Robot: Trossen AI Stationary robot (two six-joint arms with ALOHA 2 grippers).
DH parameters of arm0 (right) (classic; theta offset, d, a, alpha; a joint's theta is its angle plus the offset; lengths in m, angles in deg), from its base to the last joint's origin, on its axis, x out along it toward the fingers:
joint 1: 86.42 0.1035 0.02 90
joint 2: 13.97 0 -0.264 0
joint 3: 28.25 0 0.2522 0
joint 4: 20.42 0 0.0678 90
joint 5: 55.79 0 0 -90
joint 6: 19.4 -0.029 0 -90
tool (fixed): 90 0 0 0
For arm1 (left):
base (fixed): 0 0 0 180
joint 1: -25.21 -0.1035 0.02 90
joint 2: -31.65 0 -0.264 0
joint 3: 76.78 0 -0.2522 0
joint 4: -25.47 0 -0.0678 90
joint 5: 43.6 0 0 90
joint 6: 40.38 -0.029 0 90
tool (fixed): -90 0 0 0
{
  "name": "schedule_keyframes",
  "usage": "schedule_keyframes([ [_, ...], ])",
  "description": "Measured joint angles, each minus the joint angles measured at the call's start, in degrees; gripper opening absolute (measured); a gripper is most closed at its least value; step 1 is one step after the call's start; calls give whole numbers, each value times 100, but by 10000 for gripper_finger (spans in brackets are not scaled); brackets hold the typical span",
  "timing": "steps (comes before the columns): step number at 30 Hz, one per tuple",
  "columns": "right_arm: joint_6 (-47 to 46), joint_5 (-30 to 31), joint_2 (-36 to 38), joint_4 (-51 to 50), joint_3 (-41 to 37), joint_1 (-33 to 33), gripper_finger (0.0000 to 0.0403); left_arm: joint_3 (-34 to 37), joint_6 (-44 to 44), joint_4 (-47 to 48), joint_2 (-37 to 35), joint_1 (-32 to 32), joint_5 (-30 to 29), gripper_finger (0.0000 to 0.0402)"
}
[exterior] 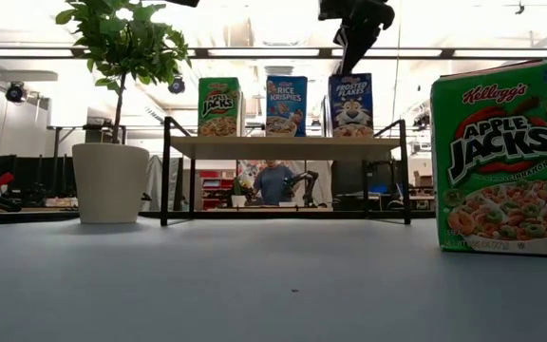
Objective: Stack cereal on shelf
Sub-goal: Put the blue cereal box on the shelf, then put the green cereal box on the shelf
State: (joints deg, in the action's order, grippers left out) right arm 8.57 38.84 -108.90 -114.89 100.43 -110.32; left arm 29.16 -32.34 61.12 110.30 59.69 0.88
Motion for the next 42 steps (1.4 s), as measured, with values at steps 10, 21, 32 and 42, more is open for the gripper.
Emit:
schedule_keyframes([
  [10, 48, 7, 4, -93, 69, 0, 9, 0, -1, 0, 0, 0, 0, 231],
  [21, -188, -13, 9, -199, 817, 164, 9, 0, -2, 0, 0, 0, 0, 231],
  [32, -2146, -1217, 352, -444, 925, 1645, 9, 0, -2, 0, 0, 0, 0, 231],
  [42, -4220, 187, 543, 339, -586, 4228, 9, 0, 59, 0, 0, 39, 0, 231],
])
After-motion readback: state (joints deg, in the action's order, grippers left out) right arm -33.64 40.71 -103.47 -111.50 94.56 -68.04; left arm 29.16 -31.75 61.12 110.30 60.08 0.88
